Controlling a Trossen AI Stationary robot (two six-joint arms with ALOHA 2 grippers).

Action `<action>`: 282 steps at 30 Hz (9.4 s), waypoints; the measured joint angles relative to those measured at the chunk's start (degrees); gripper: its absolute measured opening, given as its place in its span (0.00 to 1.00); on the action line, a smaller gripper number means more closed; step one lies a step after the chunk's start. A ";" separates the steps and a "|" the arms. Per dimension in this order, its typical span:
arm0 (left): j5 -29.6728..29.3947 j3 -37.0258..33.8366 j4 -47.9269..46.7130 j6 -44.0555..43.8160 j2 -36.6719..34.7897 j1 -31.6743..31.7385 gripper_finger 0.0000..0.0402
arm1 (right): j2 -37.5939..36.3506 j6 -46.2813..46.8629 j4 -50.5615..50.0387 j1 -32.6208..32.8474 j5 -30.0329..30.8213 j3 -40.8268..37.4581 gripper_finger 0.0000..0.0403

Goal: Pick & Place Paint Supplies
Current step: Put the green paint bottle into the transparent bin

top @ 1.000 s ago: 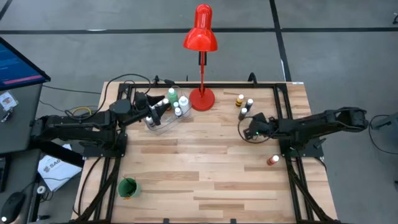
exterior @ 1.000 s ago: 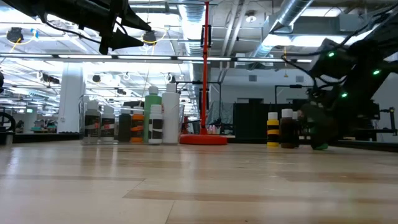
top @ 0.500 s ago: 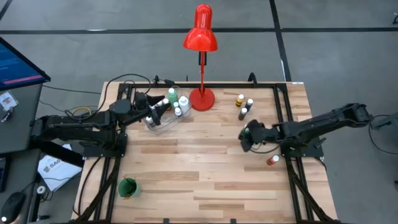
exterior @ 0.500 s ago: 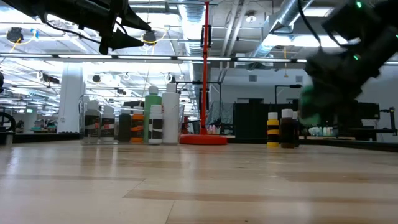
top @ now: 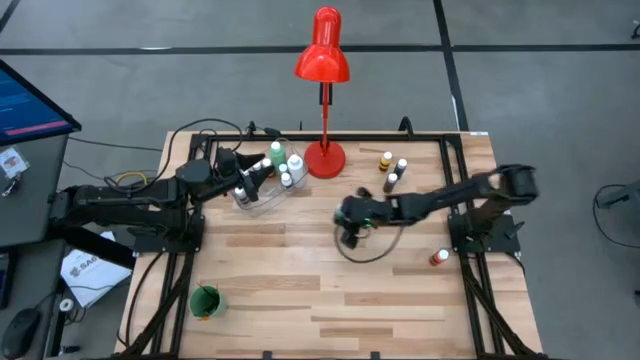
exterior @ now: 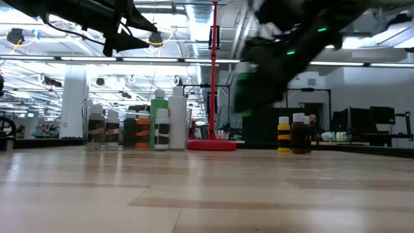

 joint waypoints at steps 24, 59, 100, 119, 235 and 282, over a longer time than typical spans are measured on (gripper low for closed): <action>0.02 0.00 -0.57 0.02 0.00 0.00 0.66 | 30.30 -12.58 4.94 -1.33 -8.90 24.84 0.36; 5.95 -0.02 -7.65 0.04 -1.18 0.00 0.66 | 32.65 -19.08 -6.24 -3.71 -11.58 40.33 0.70; 26.50 0.00 -6.08 -2.84 -3.98 -0.01 0.66 | 14.33 -22.18 -22.34 -4.03 -11.74 41.06 0.29; 33.29 0.00 -3.91 4.24 0.87 0.00 0.66 | 9.95 -26.45 -25.81 -2.00 -11.82 40.99 0.29; 2.50 20.27 -46.86 -4.26 33.90 9.10 0.32 | -1.46 -16.91 -58.10 -6.03 -11.52 41.06 0.67; 6.31 20.63 -63.45 -6.86 31.07 10.10 0.32 | -1.42 -16.94 -55.65 -5.96 -11.54 41.04 0.67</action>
